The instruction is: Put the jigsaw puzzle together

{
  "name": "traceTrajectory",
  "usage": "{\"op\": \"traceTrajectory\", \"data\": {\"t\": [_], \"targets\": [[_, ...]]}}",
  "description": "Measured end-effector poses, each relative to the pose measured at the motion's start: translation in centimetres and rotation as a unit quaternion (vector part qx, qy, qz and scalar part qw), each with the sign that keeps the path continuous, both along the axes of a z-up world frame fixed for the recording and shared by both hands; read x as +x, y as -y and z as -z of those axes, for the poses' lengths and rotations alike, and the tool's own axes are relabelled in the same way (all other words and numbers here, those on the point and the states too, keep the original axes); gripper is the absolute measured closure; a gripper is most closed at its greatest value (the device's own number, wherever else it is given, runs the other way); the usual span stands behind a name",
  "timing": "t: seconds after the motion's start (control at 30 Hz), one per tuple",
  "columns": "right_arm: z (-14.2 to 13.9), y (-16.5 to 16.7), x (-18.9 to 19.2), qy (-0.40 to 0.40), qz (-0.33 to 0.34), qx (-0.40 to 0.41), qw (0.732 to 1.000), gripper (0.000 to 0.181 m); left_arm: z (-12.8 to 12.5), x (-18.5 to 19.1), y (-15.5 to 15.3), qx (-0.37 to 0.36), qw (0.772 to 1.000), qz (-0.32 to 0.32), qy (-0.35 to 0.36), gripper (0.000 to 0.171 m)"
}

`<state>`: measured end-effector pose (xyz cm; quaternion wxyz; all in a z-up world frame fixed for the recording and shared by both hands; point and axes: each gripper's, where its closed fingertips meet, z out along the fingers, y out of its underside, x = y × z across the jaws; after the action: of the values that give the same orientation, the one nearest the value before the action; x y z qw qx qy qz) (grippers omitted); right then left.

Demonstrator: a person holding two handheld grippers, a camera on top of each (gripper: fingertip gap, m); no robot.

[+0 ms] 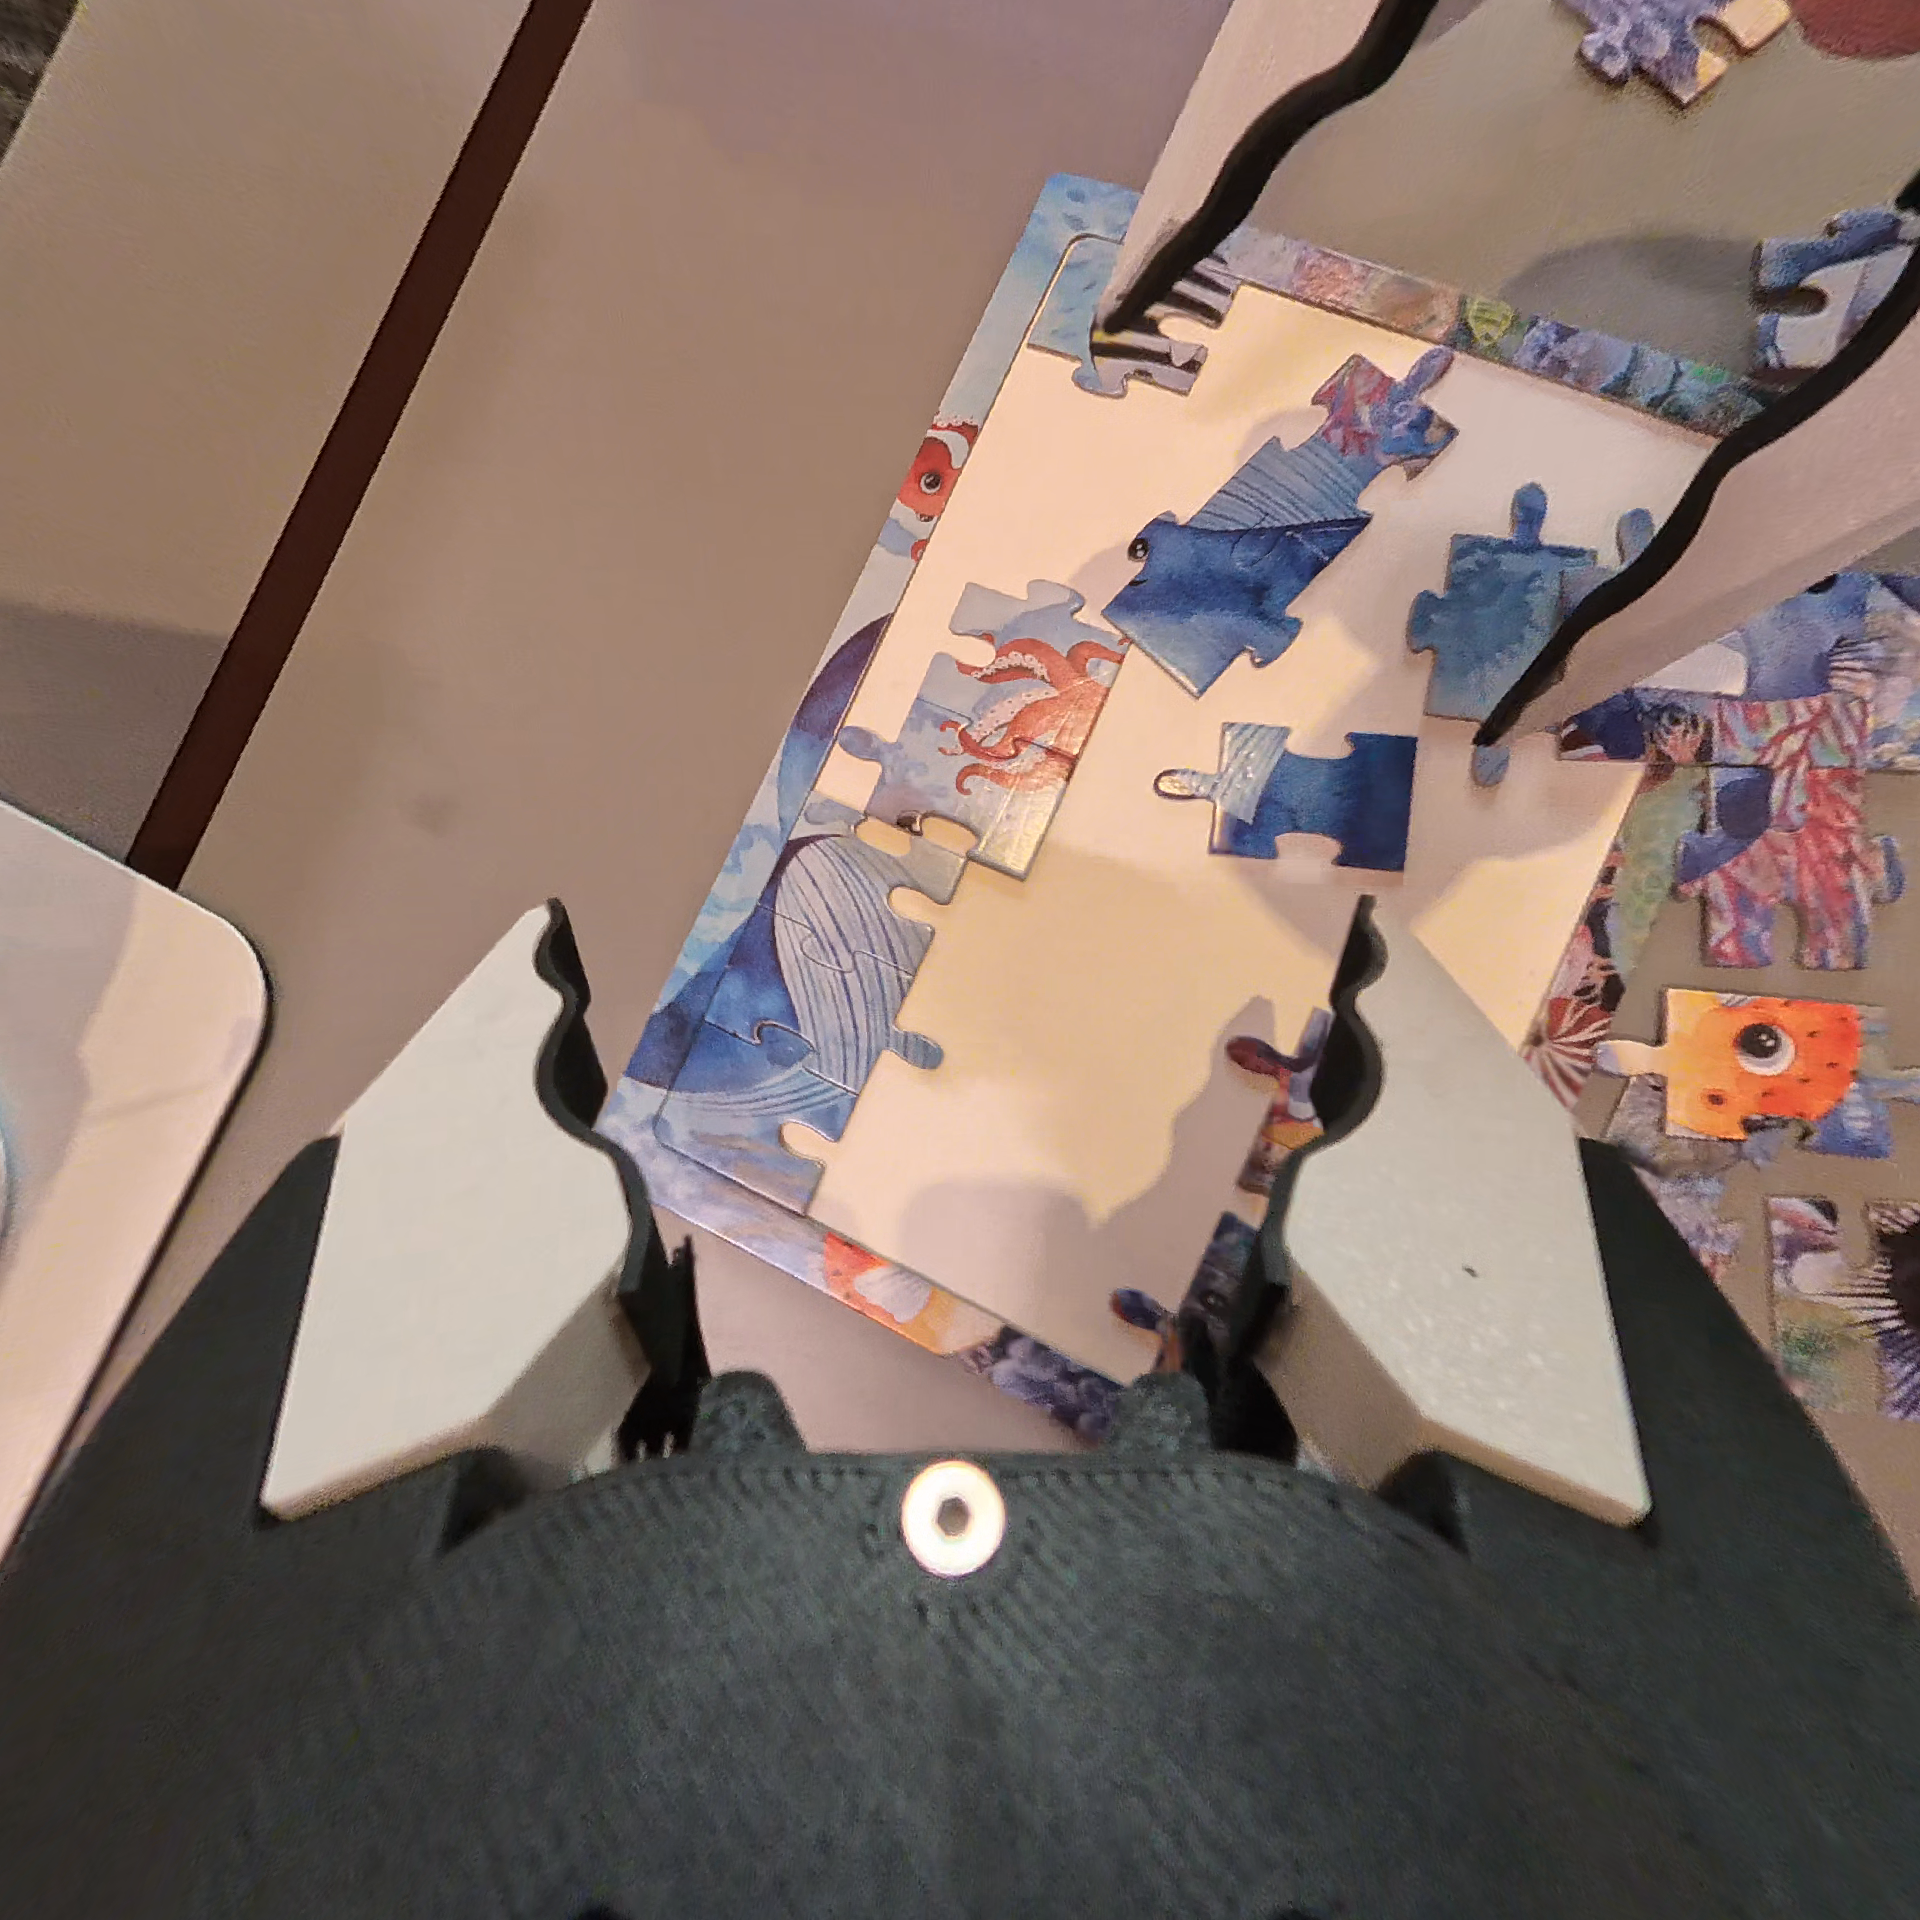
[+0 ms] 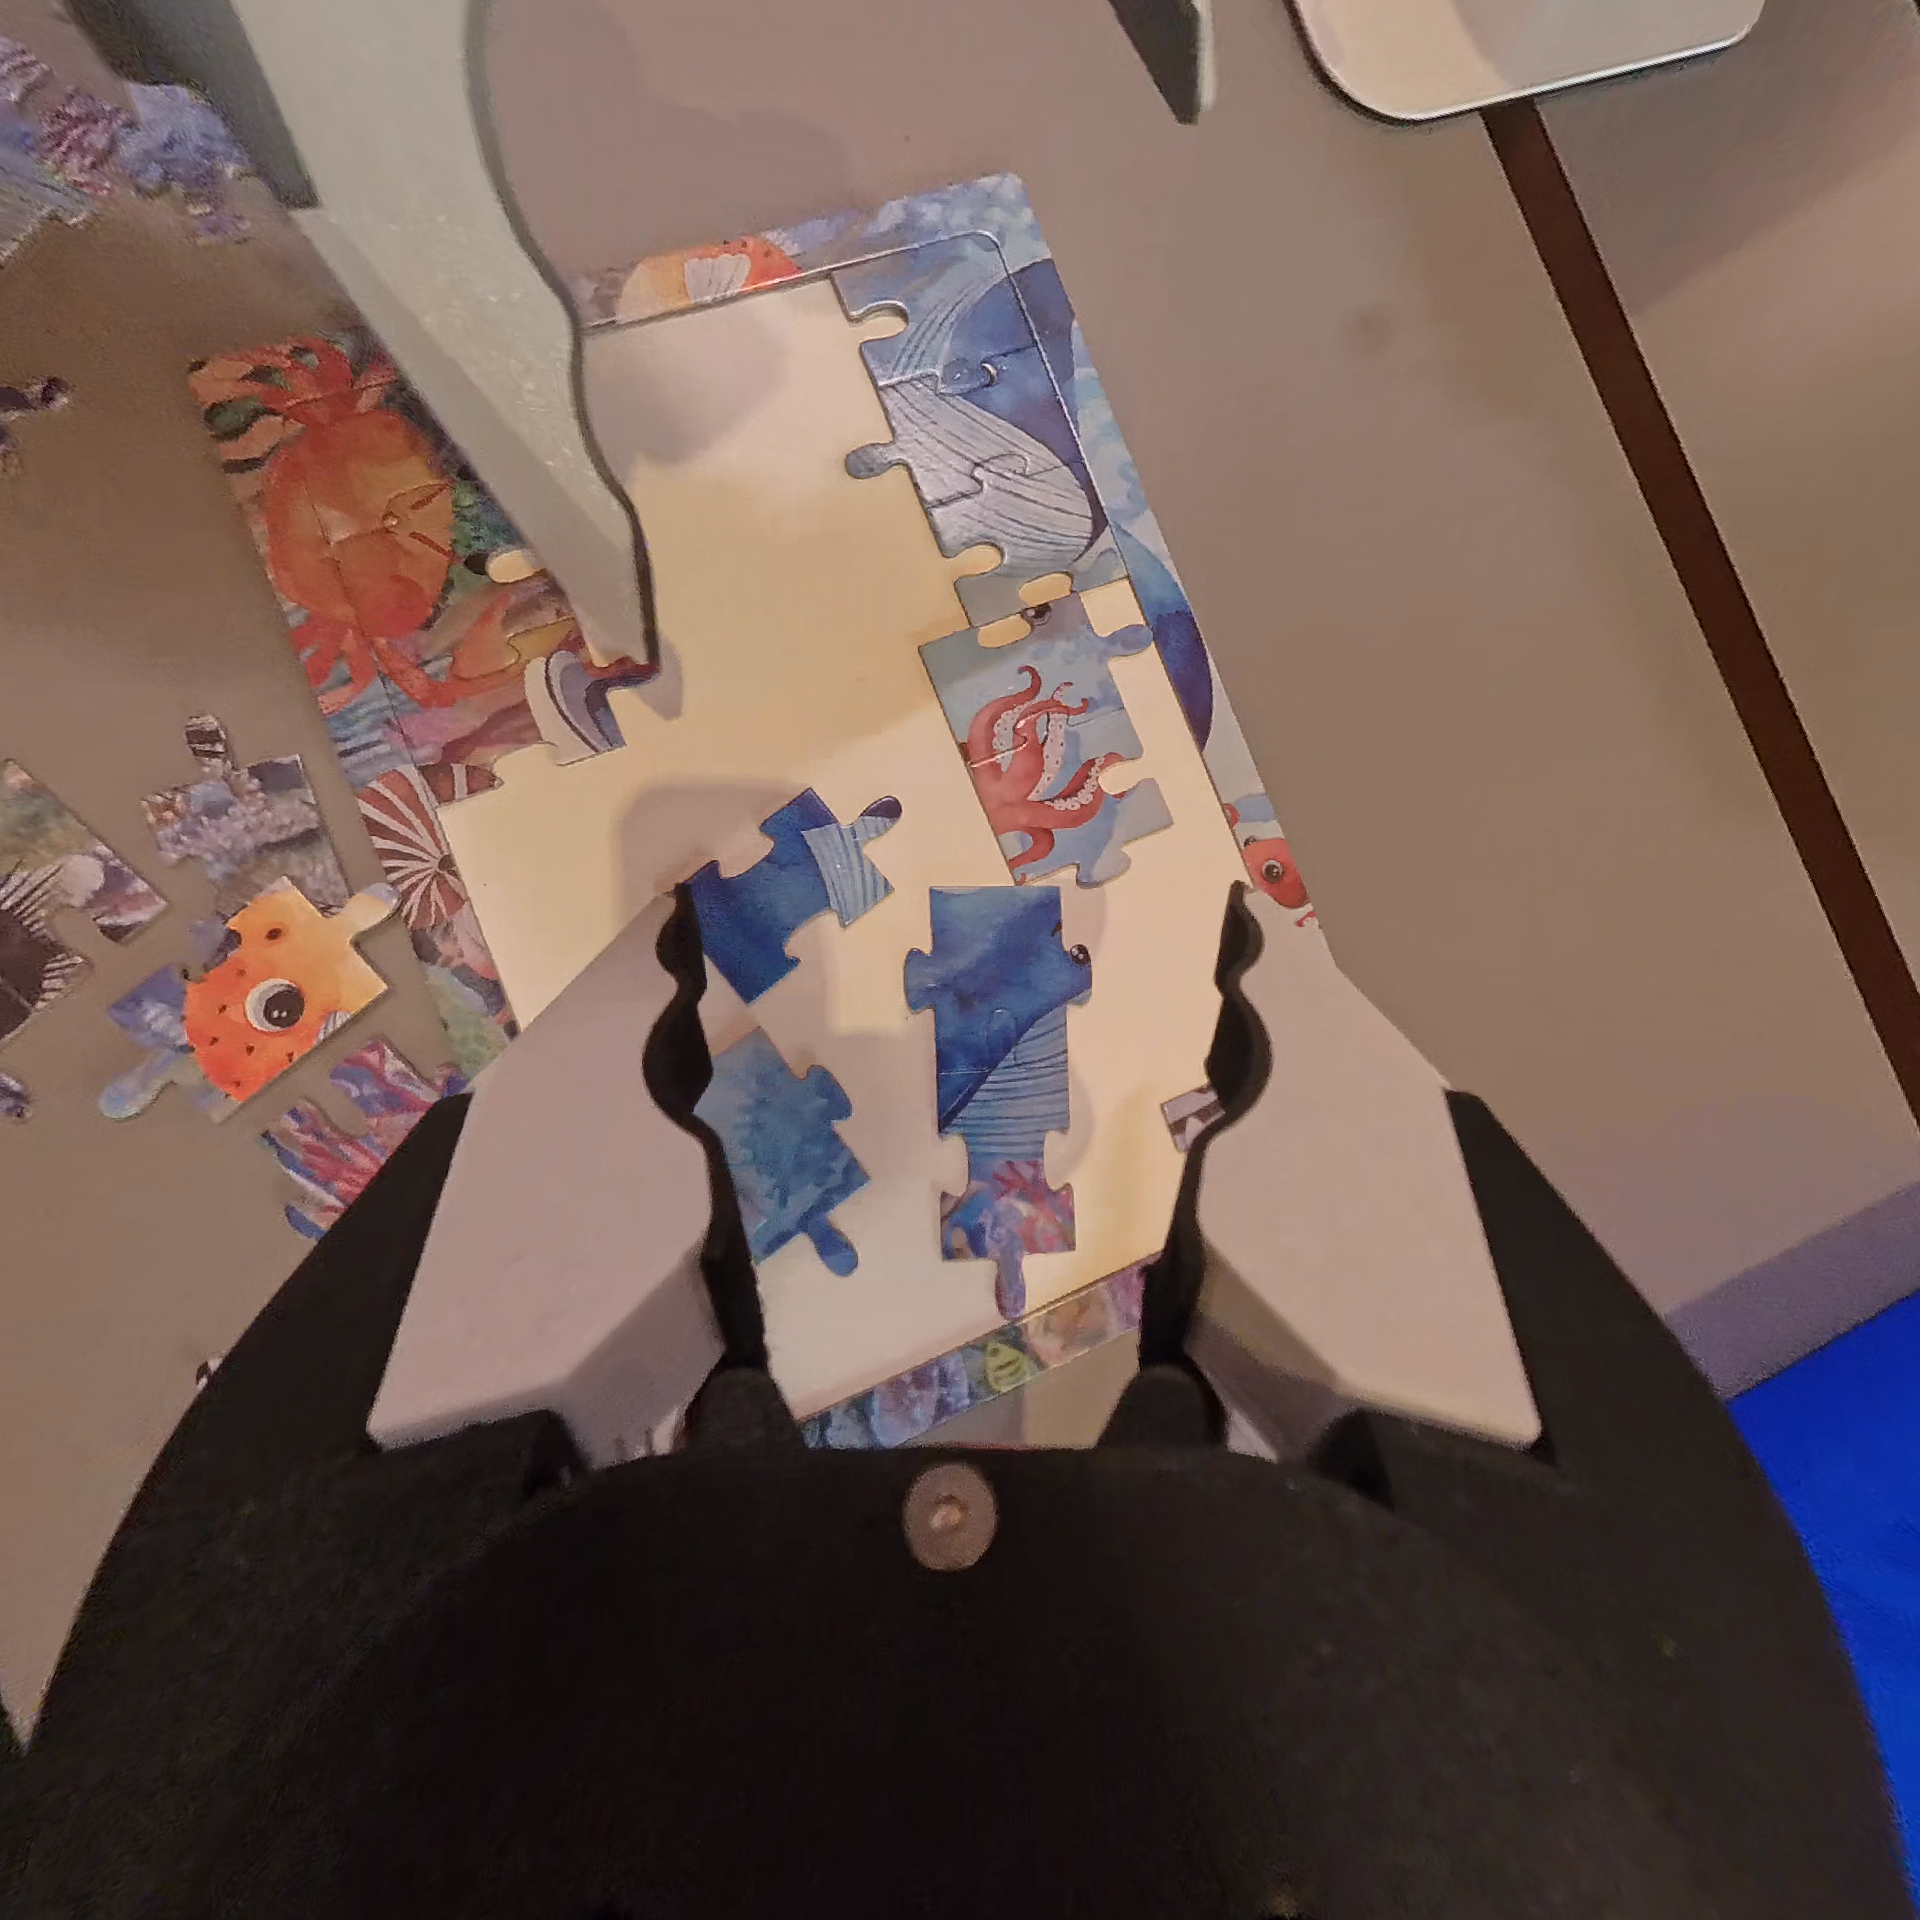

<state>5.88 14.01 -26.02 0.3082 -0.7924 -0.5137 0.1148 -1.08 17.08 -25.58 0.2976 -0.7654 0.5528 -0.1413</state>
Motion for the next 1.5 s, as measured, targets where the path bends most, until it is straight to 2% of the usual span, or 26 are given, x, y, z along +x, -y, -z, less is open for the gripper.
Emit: {"op": "traceTrajectory", "data": {"t": [0.13, 0.33, 0.47, 0.53, 0.6, 0.67, 0.7, 0.77, 0.87, 1.0, 1.17, 1.27, 1.5], "targets": [[0.3, 0.2, -0.1, -0.026, 0.035, 0.003, 0.999, 0.066, 0.9, -0.8, 0.5, -0.006, 0.999, -0.039, 0.015, 0.028], [1.8, -0.4, 1.0, -0.046, 0.089, 0.008, 0.995, 0.043, 0.9, -1.7, 0.4, -0.009, 0.995, -0.092, 0.048, 0.018], [2.0, -0.8, 2.5, -0.062, 0.109, 0.010, 0.992, 0.041, 0.7, -2.6, -0.1, -0.002, 0.992, -0.113, 0.058, 0.013], [1.7, -0.9, 3.2, -0.072, 0.116, 0.015, 0.991, 0.050, 0.8, -2.9, -0.5, 0.001, 0.990, -0.124, 0.062, 0.013], [1.4, -1.1, 3.7, -0.083, 0.125, 0.016, 0.989, 0.051, 0.8, -3.3, -1.1, 0.000, 0.988, -0.137, 0.068, 0.013], [1.5, -1.4, 4.2, -0.083, 0.134, 0.013, 0.988, 0.048, 1.0, -4.2, -2.5, 0.009, 0.984, -0.164, 0.065, 0.019], [1.6, -1.6, 4.6, -0.085, 0.139, 0.011, 0.987, 0.046, 1.2, -4.8, -3.3, 0.015, 0.982, -0.177, 0.060, 0.022], [2.1, -1.8, 5.3, -0.081, 0.147, -0.002, 0.986, 0.041, 2.2, -6.0, -4.4, -0.004, 0.980, -0.191, 0.054, 0.013], [2.7, -2.6, 6.8, -0.071, 0.172, 0.000, 0.983, 0.045, 4.1, -7.3, -5.7, -0.049, 0.974, -0.214, 0.061, 0.013], [4.7, -3.3, 7.8, -0.064, 0.201, -0.034, 0.977, 0.046, 5.2, -9.1, -8.1, -0.065, 0.962, -0.252, 0.082, 0.013], [6.3, -3.9, 8.3, -0.053, 0.227, -0.056, 0.971, 0.040, 6.4, -11.0, -10.3, -0.044, 0.956, -0.280, 0.068, 0.017], [6.3, -3.9, 8.3, -0.053, 0.231, -0.054, 0.970, 0.040, 6.9, -11.2, -10.6, -0.036, 0.956, -0.287, 0.049, 0.014], [6.2, -4.0, 8.1, -0.075, 0.229, -0.033, 0.970, 0.041, 6.7, -12.0, -11.1, -0.017, 0.945, -0.320, 0.072, 0.014]]}}
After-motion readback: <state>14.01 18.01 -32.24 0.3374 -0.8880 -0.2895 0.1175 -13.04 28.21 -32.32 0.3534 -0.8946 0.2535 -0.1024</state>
